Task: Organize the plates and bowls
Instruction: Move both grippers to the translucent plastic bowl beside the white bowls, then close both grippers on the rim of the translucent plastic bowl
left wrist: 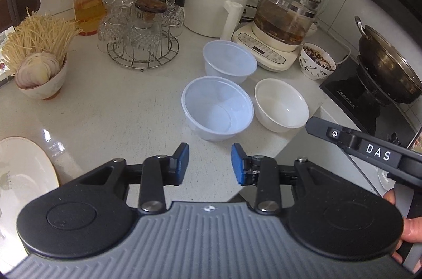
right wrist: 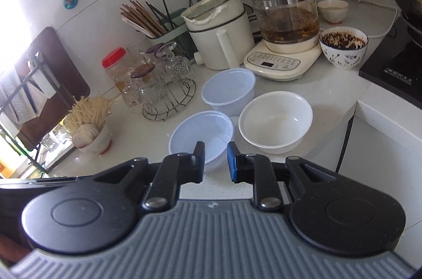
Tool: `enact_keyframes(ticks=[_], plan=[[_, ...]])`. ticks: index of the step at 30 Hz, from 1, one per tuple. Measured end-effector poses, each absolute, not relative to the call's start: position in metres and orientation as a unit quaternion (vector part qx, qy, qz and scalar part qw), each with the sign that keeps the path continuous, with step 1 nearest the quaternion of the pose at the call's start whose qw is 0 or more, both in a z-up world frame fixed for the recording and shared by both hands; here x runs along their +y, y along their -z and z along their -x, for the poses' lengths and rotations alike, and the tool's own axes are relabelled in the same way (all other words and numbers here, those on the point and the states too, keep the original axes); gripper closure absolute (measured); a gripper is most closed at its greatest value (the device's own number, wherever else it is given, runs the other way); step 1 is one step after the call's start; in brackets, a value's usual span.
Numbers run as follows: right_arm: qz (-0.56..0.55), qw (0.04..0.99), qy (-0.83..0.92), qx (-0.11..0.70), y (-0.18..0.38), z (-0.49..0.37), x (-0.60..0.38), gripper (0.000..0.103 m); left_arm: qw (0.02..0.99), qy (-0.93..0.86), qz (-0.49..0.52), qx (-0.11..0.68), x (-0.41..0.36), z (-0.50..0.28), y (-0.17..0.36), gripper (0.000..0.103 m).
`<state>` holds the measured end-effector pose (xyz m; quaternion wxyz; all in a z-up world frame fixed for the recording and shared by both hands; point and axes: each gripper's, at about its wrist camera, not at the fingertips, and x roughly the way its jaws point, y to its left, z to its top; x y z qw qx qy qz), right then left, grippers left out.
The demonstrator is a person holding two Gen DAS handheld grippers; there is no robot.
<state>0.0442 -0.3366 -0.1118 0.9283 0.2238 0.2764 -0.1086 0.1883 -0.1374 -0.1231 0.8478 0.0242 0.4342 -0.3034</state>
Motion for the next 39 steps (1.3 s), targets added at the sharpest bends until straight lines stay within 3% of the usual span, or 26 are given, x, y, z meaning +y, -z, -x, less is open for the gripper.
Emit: enact_keyframes(ticks=[2,5,6,21,24,28,33,39], plan=[[-0.233,0.925,0.112,0.279,0.115,-0.05,-0.342,0.08,0.846,0.303,-0.025,0.438,-0.14,-0.195,0.126,0.058],[-0.248,0.923,0.113,0.272,0.119,-0.056,-0.349,0.042,0.842,0.302,-0.017,0.448,-0.145,-0.207,0.13,0.058],[-0.253,0.922,0.111,0.27,0.121,-0.057,-0.351,0.042,0.841,0.301,-0.014,0.45,-0.146,-0.211,0.132,0.057],[-0.312,0.888,0.086,0.326,0.159,-0.104,-0.38,0.043,0.834,0.276,0.014,0.477,-0.168,-0.264,0.158,0.054],[-0.317,0.881,0.067,0.345,0.167,-0.118,-0.378,0.05,0.828,0.269,0.028,0.491,-0.168,-0.277,0.166,0.054],[-0.319,0.873,0.046,0.365,0.178,-0.133,-0.372,0.052,0.822,0.259,0.043,0.505,-0.169,-0.291,0.178,0.055],[-0.319,0.865,0.046,0.386,0.189,-0.147,-0.37,0.06,0.815,0.25,0.055,0.521,-0.172,-0.304,0.193,0.068],[-0.312,0.865,0.052,0.388,0.193,-0.152,-0.374,0.064,0.802,0.242,0.089,0.54,-0.176,-0.317,0.211,0.075]])
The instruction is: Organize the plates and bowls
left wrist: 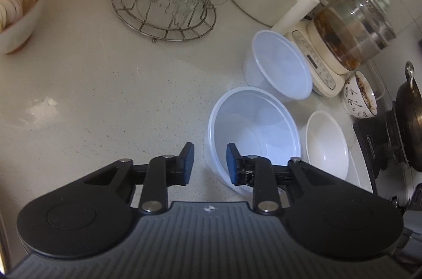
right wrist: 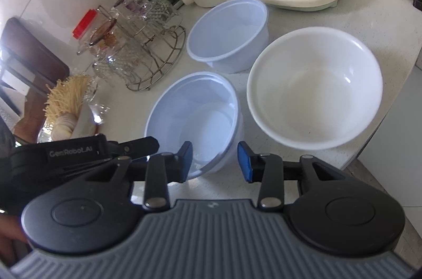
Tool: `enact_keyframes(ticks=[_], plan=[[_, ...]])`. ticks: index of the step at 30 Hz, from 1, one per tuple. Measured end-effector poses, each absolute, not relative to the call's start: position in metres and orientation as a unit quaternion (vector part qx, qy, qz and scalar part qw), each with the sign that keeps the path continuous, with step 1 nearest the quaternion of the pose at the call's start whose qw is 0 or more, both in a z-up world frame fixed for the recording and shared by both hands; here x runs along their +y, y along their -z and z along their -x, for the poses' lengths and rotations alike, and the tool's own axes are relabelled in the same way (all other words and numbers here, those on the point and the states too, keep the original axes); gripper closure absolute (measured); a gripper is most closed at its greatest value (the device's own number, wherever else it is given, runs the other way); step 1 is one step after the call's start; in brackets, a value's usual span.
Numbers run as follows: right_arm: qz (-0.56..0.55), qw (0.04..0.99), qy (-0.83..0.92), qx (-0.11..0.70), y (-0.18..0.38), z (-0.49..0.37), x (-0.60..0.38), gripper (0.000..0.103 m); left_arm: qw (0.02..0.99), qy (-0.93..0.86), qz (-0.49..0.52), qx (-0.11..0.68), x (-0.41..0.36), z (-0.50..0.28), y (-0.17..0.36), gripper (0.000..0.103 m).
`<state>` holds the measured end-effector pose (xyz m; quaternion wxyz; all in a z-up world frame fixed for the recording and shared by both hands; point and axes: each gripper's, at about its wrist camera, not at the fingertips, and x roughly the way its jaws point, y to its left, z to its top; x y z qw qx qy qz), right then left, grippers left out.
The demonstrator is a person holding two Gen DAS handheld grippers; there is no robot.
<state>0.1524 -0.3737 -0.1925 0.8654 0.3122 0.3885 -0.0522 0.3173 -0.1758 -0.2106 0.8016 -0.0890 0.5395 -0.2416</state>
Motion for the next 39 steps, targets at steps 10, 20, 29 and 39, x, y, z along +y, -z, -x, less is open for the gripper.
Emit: enact_keyframes(ticks=[10,20,29,39], plan=[[-0.313,0.862,0.049,0.395,0.196,-0.158,-0.379,0.08,0.806,0.241,0.074,0.535,-0.185,-0.316,0.213,0.091],[-0.299,0.867,0.03,0.397,0.192,-0.157,-0.374,0.084,0.812,0.245,0.075,0.524,-0.169,-0.302,0.2,0.092],[-0.277,0.874,-0.01,0.398,0.183,-0.157,-0.356,0.084,0.823,0.222,0.096,0.515,-0.137,-0.285,0.188,0.092],[-0.256,0.876,-0.047,0.406,0.181,-0.16,-0.324,0.084,0.828,0.191,0.11,0.516,-0.096,-0.274,0.186,0.091]])
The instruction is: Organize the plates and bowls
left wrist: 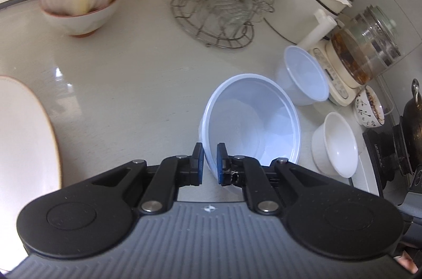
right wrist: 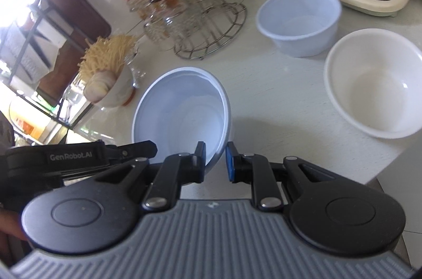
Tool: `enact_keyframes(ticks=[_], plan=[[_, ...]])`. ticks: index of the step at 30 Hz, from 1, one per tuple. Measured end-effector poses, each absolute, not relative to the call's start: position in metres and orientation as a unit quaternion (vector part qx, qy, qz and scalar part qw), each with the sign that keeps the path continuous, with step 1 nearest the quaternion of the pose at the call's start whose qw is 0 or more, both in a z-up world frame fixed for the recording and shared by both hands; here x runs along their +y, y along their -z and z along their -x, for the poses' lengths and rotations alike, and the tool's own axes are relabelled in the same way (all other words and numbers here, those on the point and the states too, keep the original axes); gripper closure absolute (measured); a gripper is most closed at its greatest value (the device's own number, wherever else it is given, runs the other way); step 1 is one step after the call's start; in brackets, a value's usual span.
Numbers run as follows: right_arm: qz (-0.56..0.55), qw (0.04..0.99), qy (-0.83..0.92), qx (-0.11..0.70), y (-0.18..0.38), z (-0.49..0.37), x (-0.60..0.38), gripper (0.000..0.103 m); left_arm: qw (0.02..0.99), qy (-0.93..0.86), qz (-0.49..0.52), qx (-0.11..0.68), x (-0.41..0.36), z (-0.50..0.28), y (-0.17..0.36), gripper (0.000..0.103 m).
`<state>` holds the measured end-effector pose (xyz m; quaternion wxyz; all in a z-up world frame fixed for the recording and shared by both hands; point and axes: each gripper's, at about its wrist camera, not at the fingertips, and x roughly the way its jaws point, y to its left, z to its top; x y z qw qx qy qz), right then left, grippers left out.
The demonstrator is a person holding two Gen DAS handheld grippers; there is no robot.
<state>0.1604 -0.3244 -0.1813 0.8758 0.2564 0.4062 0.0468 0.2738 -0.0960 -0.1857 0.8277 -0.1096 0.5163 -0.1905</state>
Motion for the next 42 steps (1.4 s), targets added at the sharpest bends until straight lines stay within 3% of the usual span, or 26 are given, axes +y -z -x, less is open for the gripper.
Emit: enact_keyframes(ticks=[23,25,27,28,32,42], plan=[[-0.246,0.869,-0.047,0.427,0.192,-0.171,-0.305,0.082,0.816,0.19,0.096,0.537,-0.083,-0.289,0.203,0.09],[-0.248,0.87,-0.047,0.424,0.192,-0.17,-0.305,0.082,0.815,0.187,0.098,0.54,-0.083,-0.289,0.203,0.082],[-0.247,0.87,-0.048,0.424,0.191,-0.169,-0.305,0.081,0.819,0.184,0.1,0.534,-0.082,-0.286,0.201,0.056],[-0.245,0.871,-0.048,0.424,0.191,-0.169,-0.305,0.08,0.824,0.184,0.098,0.527,-0.081,-0.284,0.198,0.055],[-0.244,0.878,-0.043,0.41,0.186,-0.164,-0.307,0.052,0.833,0.188,0.096,0.512,-0.079,-0.278,0.188,0.055],[-0.224,0.902,-0.01,0.37,0.163,-0.142,-0.304,0.051,0.857,0.213,0.058,0.466,-0.078,-0.254,0.144,0.055]])
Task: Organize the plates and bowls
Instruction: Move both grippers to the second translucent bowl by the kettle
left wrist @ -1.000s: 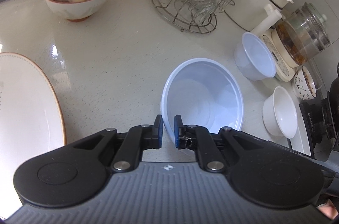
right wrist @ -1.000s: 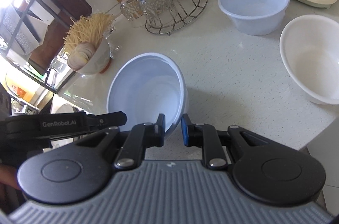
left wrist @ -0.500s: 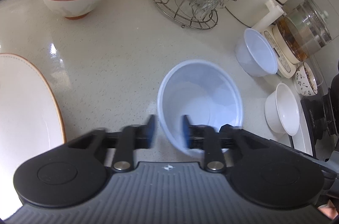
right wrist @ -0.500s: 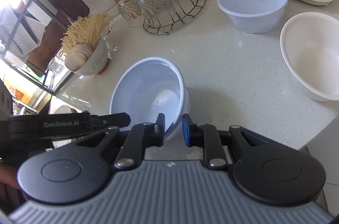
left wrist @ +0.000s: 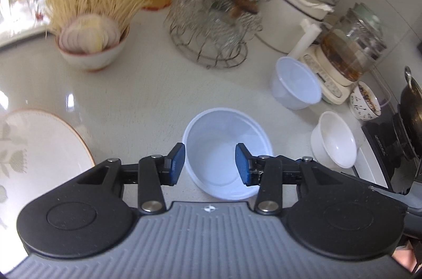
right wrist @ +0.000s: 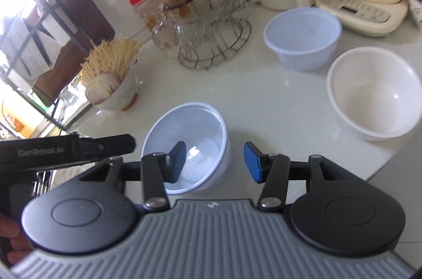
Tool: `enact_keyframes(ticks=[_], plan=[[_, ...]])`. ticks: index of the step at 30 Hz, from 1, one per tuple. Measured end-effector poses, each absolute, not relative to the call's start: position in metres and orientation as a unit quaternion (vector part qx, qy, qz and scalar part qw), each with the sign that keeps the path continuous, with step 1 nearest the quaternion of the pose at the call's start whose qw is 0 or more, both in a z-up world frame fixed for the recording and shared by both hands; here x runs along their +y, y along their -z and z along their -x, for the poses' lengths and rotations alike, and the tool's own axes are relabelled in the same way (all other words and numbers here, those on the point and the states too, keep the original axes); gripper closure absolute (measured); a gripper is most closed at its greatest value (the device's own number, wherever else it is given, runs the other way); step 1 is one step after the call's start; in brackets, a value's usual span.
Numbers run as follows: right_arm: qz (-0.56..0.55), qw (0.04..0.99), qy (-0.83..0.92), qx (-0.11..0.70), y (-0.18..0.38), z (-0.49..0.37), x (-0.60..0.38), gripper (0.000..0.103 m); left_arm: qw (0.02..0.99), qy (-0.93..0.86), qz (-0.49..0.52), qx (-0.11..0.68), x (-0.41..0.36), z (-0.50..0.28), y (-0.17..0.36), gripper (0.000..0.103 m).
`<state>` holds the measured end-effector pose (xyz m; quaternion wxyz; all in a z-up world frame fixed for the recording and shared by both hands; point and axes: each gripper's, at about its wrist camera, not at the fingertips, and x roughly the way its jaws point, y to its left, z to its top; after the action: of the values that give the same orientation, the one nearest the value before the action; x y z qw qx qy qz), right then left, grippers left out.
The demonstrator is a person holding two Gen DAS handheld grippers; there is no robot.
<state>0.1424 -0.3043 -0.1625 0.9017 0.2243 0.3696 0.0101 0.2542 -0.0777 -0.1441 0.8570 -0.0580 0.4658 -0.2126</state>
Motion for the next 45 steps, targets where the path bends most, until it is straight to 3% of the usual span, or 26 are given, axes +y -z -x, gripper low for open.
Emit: enact_keyframes(ticks=[23,36,45], plan=[[-0.194,0.94,0.061,0.274,0.074,-0.093,-0.289,0.051,0.86,0.281,0.014,0.426,-0.078,-0.229,0.069,0.055],[-0.198,0.923,0.135,0.301,0.077,-0.091,-0.281,0.051,0.843,0.323,0.0,0.429,-0.07,-0.268,0.064,0.055],[-0.216,0.914,0.149,0.308,0.088,-0.099,-0.307,0.051,0.831,0.329,-0.002,0.449,-0.11,-0.286,0.084,0.055]])
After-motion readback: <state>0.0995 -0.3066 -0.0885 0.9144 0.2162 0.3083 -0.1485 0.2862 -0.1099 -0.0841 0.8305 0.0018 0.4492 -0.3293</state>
